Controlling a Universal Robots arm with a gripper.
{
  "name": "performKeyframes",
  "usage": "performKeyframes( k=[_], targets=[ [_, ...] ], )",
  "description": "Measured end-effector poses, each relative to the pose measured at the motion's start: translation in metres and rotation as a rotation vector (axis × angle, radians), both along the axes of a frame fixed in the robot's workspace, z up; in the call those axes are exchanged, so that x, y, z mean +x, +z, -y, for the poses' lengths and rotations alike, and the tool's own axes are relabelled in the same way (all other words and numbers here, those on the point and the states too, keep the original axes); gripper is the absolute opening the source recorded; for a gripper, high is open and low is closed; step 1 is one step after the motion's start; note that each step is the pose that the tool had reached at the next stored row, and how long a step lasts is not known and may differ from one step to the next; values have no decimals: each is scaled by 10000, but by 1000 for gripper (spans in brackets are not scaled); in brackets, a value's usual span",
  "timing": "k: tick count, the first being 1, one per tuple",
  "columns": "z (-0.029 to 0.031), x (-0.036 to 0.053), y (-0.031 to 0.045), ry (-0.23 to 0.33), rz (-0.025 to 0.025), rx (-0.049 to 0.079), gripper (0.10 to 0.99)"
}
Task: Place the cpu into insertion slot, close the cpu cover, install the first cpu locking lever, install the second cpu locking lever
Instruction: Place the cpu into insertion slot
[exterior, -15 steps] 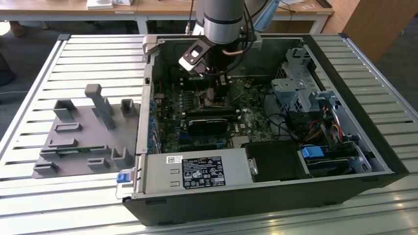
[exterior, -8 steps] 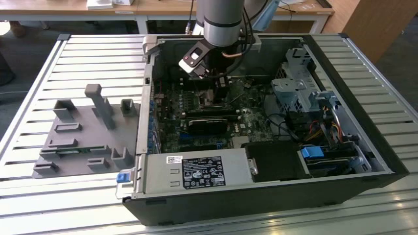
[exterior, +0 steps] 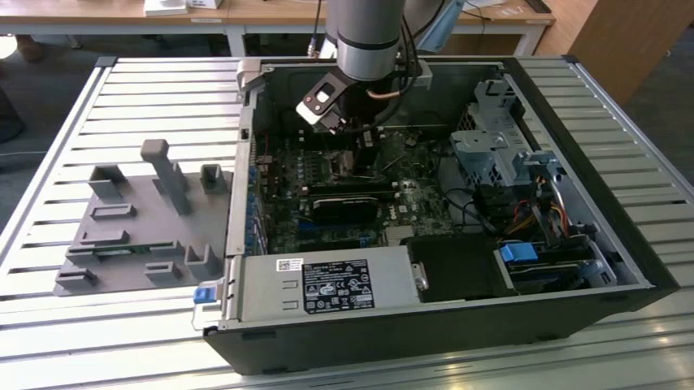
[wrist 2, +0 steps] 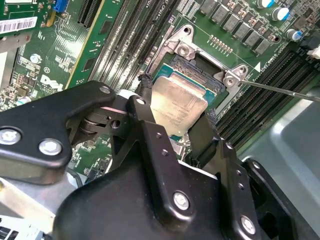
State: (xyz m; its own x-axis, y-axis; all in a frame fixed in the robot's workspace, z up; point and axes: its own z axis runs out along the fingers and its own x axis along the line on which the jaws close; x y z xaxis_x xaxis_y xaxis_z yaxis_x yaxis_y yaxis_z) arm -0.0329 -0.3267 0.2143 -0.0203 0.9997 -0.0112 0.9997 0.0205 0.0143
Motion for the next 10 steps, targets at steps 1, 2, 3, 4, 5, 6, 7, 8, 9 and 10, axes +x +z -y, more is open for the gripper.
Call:
performKeyframes(
  k=[1, 2, 3, 4, 5, 6, 7, 8, 9, 10],
  targets=[
    [-2, 0, -4, 0, -1, -7, 541],
    [-4, 0, -7, -2, -1, -9, 541],
    [-6, -1, -11, -4, 0, -8, 541],
    [-9, -1, -15, -8, 0, -9, 541],
    [-12, -2, -19, -11, 0, -7, 541],
    [-14, -3, -24, -14, 1, -7, 541],
    [-17, -4, -28, -21, 0, -8, 541],
    [-20, -5, -32, -28, 1, -7, 541],
    [-23, -6, -36, -35, 0, -8, 541],
    [-27, -7, -40, -38, 1, -7, 541]
  ],
)
